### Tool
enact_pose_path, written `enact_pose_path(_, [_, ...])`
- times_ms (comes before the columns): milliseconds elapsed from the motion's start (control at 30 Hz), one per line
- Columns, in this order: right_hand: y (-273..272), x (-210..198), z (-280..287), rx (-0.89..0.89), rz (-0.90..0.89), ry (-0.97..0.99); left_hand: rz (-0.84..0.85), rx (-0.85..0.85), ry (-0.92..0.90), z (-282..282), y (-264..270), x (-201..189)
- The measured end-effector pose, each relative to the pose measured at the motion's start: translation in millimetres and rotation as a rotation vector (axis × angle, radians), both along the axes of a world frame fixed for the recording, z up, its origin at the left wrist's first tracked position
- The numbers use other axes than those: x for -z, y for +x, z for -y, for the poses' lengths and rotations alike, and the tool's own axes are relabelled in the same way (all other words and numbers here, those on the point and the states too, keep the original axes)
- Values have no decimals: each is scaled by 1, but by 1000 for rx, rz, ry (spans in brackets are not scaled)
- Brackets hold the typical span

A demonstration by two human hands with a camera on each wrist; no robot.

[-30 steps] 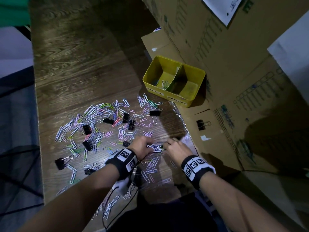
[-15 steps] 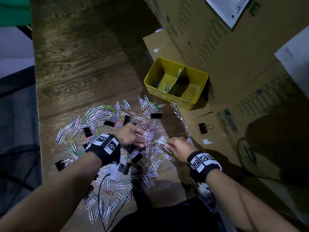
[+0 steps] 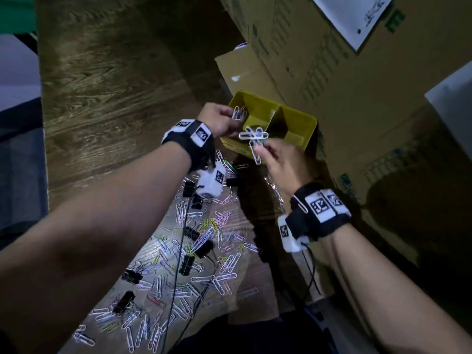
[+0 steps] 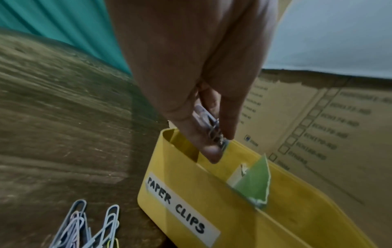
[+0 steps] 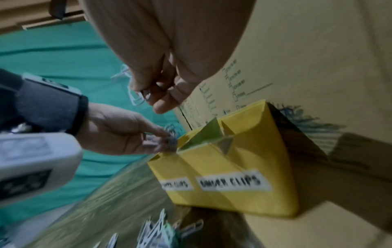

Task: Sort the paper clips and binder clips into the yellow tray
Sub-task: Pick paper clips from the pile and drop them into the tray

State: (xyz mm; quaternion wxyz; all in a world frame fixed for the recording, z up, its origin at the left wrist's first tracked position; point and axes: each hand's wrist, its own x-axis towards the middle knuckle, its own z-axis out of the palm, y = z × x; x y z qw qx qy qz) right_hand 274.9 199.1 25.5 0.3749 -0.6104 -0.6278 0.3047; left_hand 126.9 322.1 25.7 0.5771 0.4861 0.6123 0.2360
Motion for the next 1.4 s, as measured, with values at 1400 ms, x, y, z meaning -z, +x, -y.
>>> enact_pose_path(1400, [-63, 92, 152, -913, 250, -1151, -922, 1308, 210, 282, -123, 50])
